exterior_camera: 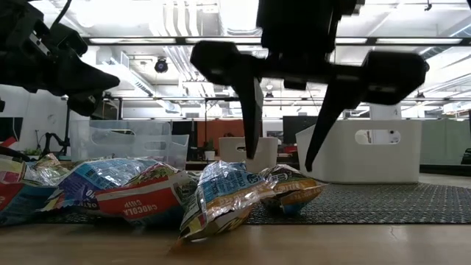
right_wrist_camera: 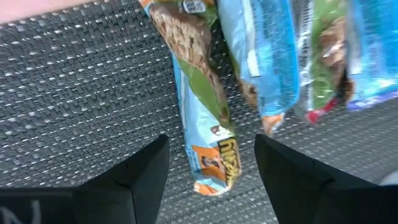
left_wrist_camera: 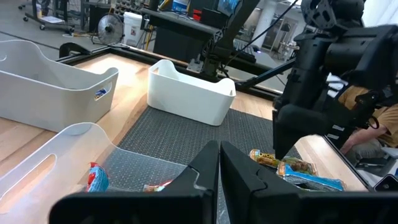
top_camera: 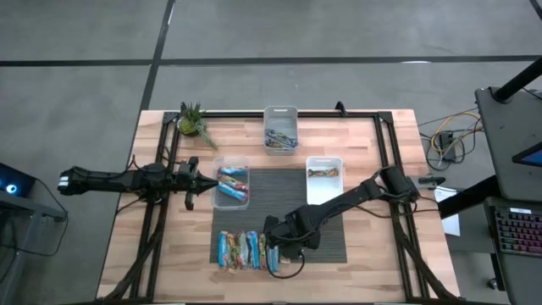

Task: Pick and place Granola Bars by type
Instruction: Put the yellow granola bar into the white bin

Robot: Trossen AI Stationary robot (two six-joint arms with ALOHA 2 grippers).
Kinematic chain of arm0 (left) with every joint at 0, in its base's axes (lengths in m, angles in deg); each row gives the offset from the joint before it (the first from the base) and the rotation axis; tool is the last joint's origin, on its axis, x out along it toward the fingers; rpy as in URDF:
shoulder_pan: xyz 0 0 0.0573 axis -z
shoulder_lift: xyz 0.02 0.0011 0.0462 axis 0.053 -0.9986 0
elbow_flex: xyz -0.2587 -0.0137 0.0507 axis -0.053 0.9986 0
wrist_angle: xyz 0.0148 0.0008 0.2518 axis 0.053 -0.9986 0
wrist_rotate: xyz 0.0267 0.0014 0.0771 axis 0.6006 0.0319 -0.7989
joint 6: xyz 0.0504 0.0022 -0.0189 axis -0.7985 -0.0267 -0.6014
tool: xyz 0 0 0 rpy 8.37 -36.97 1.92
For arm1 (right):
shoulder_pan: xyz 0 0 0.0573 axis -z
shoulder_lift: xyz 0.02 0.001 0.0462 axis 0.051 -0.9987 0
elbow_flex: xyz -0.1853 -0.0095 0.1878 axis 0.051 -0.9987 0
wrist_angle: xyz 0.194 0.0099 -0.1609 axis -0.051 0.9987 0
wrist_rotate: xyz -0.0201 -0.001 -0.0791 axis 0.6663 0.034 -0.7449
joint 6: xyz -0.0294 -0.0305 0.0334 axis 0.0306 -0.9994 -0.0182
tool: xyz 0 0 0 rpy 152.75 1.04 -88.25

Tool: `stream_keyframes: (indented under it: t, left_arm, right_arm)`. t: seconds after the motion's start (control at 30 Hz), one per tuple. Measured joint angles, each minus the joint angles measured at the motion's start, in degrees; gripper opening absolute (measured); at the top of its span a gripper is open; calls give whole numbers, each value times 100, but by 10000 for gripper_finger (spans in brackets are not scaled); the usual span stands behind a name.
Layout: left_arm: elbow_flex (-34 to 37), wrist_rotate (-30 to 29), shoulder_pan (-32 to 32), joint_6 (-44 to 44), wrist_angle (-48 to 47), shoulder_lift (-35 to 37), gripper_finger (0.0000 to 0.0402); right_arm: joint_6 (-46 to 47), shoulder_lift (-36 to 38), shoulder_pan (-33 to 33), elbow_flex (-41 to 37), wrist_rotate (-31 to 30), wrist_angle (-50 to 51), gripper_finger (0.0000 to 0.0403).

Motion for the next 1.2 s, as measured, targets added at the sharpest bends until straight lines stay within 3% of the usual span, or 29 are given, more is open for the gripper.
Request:
stream_keyframes:
  t: [0.9,1.2]
  left_arm:
    - [-2,1,1,0,0,0,0]
    - [0,0,0,0,0,-1,0]
  right_arm:
    - [15,-108,211,-255,46,-153,224]
    - [12,-108,218,-258,305,-208,189]
